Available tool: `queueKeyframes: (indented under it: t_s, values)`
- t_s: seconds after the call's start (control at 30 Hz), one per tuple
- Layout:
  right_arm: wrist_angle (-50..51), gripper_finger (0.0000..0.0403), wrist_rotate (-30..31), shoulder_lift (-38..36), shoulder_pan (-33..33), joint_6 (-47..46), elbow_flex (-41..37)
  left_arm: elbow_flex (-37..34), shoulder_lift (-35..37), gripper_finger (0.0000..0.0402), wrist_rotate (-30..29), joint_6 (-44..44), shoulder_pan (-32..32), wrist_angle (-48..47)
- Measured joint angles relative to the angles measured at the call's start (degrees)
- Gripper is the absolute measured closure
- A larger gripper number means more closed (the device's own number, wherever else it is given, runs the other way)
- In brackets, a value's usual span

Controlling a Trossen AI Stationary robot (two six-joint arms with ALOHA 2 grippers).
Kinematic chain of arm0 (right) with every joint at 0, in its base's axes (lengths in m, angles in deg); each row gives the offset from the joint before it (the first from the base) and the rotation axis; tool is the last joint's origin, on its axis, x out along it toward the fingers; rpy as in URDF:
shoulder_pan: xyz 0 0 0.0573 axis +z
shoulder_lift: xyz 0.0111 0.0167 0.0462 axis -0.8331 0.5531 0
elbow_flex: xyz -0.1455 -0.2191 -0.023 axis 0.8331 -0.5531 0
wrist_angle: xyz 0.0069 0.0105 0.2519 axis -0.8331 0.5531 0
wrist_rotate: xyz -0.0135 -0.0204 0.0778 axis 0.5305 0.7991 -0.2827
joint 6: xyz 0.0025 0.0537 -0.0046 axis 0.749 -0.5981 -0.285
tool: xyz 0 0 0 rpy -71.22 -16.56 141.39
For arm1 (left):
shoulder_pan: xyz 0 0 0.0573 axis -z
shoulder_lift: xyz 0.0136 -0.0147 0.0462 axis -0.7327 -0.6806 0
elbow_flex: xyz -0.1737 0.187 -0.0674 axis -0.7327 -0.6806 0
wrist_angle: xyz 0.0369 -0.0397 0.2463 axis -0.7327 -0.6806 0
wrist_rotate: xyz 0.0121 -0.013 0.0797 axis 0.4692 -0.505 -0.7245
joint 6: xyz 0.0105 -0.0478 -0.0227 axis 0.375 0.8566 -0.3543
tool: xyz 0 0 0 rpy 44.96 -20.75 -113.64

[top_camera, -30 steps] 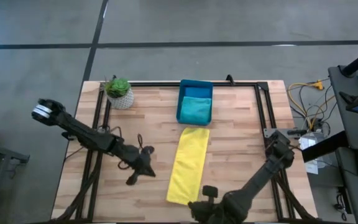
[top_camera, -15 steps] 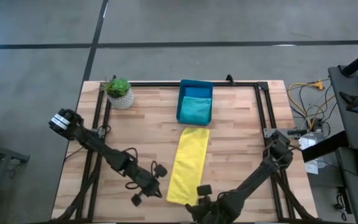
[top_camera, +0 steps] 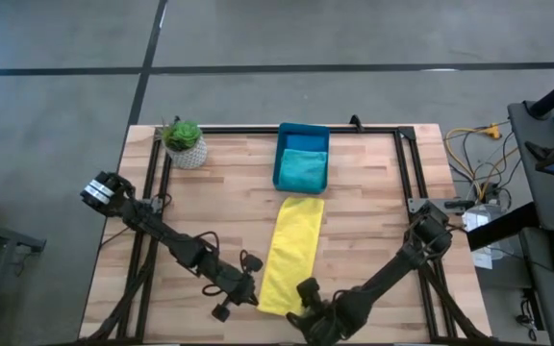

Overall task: Fold microfiber towels
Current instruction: Fold the yellow microfiber cloth

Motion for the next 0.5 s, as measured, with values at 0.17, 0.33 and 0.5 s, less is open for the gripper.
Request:
queueKeyframes:
  t_s: [0.17, 0.33, 0.5]
  values:
    - [-0.5, 0.0228, 1.2, 0.0, 0.0, 3.5, 0.3, 0.0, 0.0, 0.0402, -0.1, 1.5, 0.0, 0.0]
    - [-1.2, 0.0234, 4.0, 0.0, 0.0, 5.3, 0.5, 0.0, 0.0, 0.0402, -1.7, 2.8, 0.0, 0.1]
    - [-3.0, 0.0241, 1.8, 0.0, -0.2, 7.2, 0.4, 0.0, 0.0, 0.0402, -2.9, 3.1, 0.0, 0.3]
